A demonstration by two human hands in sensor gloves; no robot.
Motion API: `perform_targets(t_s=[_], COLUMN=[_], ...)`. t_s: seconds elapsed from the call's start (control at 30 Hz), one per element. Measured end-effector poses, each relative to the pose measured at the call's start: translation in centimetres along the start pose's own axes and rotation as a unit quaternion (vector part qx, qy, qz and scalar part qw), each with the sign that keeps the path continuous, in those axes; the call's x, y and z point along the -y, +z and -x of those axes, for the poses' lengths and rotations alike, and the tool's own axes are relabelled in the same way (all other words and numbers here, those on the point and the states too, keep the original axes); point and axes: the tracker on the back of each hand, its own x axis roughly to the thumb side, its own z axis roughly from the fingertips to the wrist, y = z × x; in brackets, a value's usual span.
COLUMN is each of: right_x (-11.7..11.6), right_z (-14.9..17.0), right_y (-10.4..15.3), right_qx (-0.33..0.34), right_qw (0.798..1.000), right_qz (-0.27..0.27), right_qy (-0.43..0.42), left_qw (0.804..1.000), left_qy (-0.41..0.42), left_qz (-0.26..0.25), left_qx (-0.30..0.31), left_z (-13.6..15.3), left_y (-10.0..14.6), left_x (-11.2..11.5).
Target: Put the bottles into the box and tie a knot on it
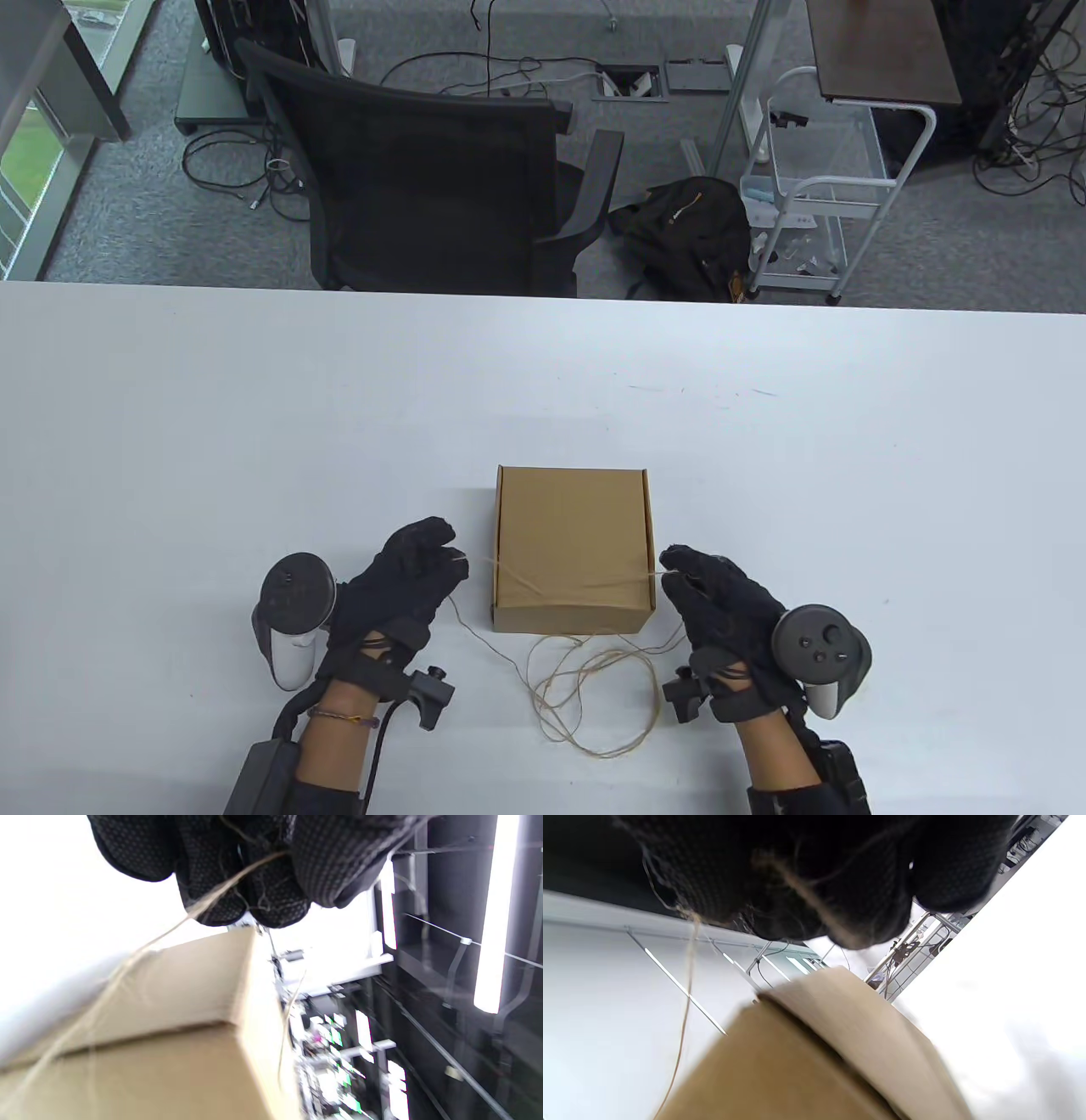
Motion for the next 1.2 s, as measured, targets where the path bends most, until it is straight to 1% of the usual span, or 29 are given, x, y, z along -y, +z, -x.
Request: perform_targets(t_s=[0.03, 0.1, 0.17, 0.23, 0.3, 0.37, 0.43, 0.5, 0.53, 0.57, 0.67, 0.73, 0.77, 0.83, 0.9, 0.97, 1.03, 1.07, 1.1, 1.13, 1.17, 1.2], right_x=[-0.7, -1.8, -2.2, -2.3, -2.1, -1.7, -1.2, -0.9, -0.8, -0.5, 0.0, 0.4, 0.6, 0.8, 1.0, 0.9, 0.4, 0.2, -0.1, -0.2, -0.5, -0.5], right_z=[0.2, 0.8, 1.3, 1.6, 1.4, 1.0, 0.7, 0.4, 0.3, 0.2, 0.3, 0.5, 0.6, 0.8, 0.9, 1.2, 1.6, 1.7, 1.8, 1.9, 2.0, 2.0], right_y=[-0.1, -0.4, -0.4, -0.3, -0.1, 0.0, 0.3, 0.7, 0.8, 1.0, 0.9, 0.9, 0.9, 0.8, 0.7, 0.5, 0.5, 0.5, 0.5, 0.6, 0.6, 0.6], right_qx=[-0.012, -0.029, -0.050, -0.059, -0.062, -0.053, -0.068, -0.067, -0.062, -0.064, -0.068, -0.070, -0.073, -0.065, -0.044, -0.047, -0.043, -0.045, -0.046, -0.046, -0.047, -0.048], right_qw=[1.000, 0.998, 0.995, 0.994, 0.995, 0.997, 0.995, 0.995, 0.994, 0.992, 0.989, 0.989, 0.989, 0.989, 0.993, 0.995, 0.997, 0.998, 0.998, 0.998, 0.998, 0.997], right_qz=[-0.005, -0.024, -0.024, -0.033, -0.044, -0.041, -0.068, -0.079, -0.088, -0.103, -0.126, -0.101, -0.085, -0.063, -0.030, -0.030, -0.027, -0.036, -0.048, -0.050, -0.051, -0.053], right_qy=[-0.018, -0.055, -0.077, -0.083, -0.058, -0.029, -0.018, -0.015, -0.017, -0.017, -0.043, -0.079, -0.097, -0.114, -0.104, -0.086, -0.053, -0.038, -0.020, -0.015, -0.006, -0.004], left_qw=[1.000, 0.999, 0.998, 0.998, 0.995, 0.992, 0.991, 0.992, 0.991, 0.990, 0.984, 0.991, 0.995, 0.997, 0.997, 0.996, 0.992, 0.988, 0.980, 0.977, 0.968, 0.969], left_qy=[-0.012, -0.026, -0.033, -0.051, -0.084, -0.120, -0.123, -0.118, -0.121, -0.122, -0.107, -0.065, -0.040, -0.019, -0.019, -0.043, -0.083, -0.117, -0.152, -0.164, -0.195, -0.195], left_qz=[-0.010, -0.001, 0.018, 0.024, 0.038, 0.042, 0.058, 0.048, 0.058, 0.077, 0.144, 0.118, 0.092, 0.072, 0.049, 0.041, 0.007, 0.008, 0.031, 0.044, 0.082, 0.084], left_qx=[-0.020, -0.032, -0.046, -0.041, -0.039, -0.016, -0.017, -0.012, -0.008, -0.001, -0.007, -0.018, -0.024, -0.034, -0.053, -0.064, -0.093, -0.104, -0.124, -0.131, -0.135, -0.127], left_z=[0.4, 0.7, 0.6, 0.7, 0.4, 0.1, 0.1, 0.2, 0.2, 0.2, 0.2, 0.4, 0.7, 1.1, 1.6, 1.8, 2.3, 2.5, 2.6, 2.6, 2.4, 2.1], left_y=[-0.2, -0.5, -0.8, -0.8, -0.8, -0.7, -0.4, -0.1, 0.0, 0.0, -0.2, -0.2, -0.2, -0.1, -0.2, -0.4, -0.5, -0.7, -0.8, -0.8, -0.9, -0.9], left_x=[0.6, 1.6, 2.1, 2.8, 3.2, 3.2, 3.1, 2.9, 2.7, 2.6, 1.8, 0.9, 0.3, -0.4, -1.0, -1.5, -1.4, -1.2, -0.9, -0.7, -0.4, -0.3])
